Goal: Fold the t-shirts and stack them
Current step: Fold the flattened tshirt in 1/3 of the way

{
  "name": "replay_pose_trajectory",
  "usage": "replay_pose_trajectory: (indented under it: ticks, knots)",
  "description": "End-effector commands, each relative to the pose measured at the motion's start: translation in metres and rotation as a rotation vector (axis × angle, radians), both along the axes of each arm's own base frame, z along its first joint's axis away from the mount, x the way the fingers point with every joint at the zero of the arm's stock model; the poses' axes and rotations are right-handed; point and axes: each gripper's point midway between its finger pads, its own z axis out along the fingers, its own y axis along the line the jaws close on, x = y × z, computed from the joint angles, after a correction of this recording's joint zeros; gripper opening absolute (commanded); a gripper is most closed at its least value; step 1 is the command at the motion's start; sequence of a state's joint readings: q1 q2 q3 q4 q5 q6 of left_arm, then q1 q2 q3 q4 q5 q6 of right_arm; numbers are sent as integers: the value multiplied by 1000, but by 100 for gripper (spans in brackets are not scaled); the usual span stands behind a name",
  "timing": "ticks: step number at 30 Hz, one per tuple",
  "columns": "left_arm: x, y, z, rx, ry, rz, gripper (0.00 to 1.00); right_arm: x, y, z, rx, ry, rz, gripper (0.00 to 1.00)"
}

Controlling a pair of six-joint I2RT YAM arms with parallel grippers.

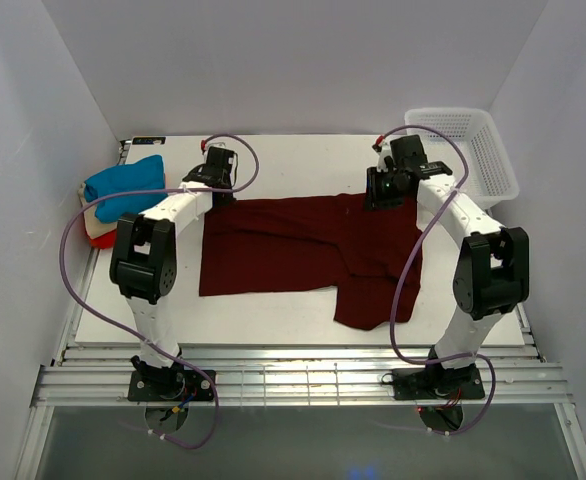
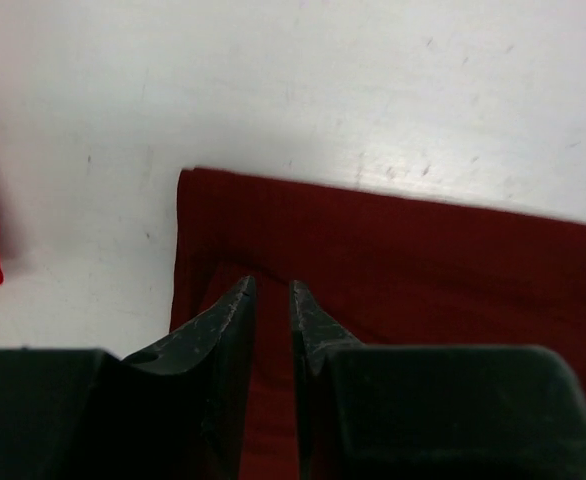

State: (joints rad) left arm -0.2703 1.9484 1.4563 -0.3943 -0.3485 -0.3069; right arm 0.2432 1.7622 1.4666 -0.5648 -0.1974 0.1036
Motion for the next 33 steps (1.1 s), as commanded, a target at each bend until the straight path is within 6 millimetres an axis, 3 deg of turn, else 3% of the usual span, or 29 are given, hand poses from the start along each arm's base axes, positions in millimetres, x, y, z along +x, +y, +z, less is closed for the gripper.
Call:
replay_pose_trajectory:
  ticks: [1,11,22,26,28,33]
  knots:
    - [-18,13,-7,24,49,33,31,-9,0,10,21,-36,4,34]
    - [-27,14,-24,17,118,45,45,-31,-10,5,-5,-22,-6,34]
    - [-28,26,-50,16,178,52,48,-45,-13,2,-3,-8,-12,34]
    - [-27,29,-52,18,182,56,44,-48,-15,2,-11,-8,-20,34]
    - [-26,30,-49,18,173,59,37,-49,-16,0,-15,-3,-21,34]
    - [-25,33,-35,16,138,72,30,-53,-15,-5,-14,9,-15,34]
